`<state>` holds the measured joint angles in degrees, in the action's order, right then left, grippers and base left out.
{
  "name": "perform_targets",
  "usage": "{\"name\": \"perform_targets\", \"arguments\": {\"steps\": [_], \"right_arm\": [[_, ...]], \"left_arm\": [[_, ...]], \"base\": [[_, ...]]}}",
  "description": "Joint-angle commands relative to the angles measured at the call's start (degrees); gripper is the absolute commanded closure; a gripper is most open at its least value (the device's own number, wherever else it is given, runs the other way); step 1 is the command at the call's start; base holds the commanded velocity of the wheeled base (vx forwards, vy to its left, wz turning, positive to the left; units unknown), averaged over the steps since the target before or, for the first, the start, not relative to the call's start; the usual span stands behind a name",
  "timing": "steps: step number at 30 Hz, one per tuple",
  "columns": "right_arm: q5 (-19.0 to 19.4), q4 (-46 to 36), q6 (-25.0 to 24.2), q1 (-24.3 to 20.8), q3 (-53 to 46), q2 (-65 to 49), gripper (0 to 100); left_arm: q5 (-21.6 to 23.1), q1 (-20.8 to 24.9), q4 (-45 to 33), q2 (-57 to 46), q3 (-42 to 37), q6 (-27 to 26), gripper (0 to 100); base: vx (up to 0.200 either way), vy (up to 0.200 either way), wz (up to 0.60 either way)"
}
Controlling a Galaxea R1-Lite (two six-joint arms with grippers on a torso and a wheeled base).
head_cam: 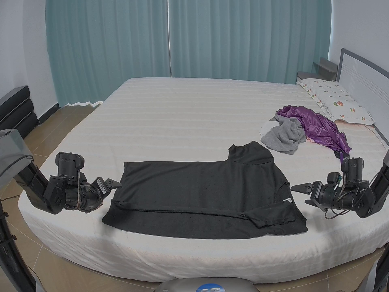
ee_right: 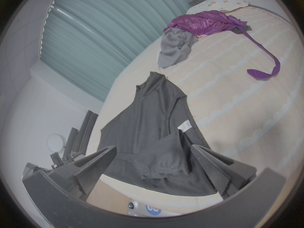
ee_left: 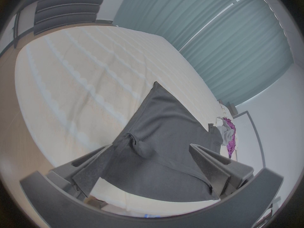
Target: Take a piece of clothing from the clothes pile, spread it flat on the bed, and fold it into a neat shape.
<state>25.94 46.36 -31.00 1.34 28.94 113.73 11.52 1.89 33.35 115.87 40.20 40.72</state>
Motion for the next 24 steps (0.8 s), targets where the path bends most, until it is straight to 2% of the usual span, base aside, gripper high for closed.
{"name": "perform_targets", "arguments": {"steps": [1,6,15,24], "right_arm": [[0.43,9.01,-6.70,-0.11,-8.55,-2.10,0],[0.43,15.25,-12.24,-0.20,-11.36,-0.87,0],[0.34,16.04,-13.65,-1.17,-12.50,0.88,0],[0.25,16.31,-13.74,-1.78,-13.82,0.71,0]], "left_arm": [[0.26,2.15,0.04,-4.69,-2.85,4.90,0],[-0.01,3.47,0.04,-3.99,-2.85,6.30,0],[-0.27,3.38,0.84,-3.28,-2.59,10.00,0],[-0.36,3.30,0.84,-1.97,-2.15,9.82,0]], "base": [[0.000,-0.200,0.00],[0.000,-0.200,0.00],[0.000,0.000,0.00],[0.200,0.000,0.00]]}}
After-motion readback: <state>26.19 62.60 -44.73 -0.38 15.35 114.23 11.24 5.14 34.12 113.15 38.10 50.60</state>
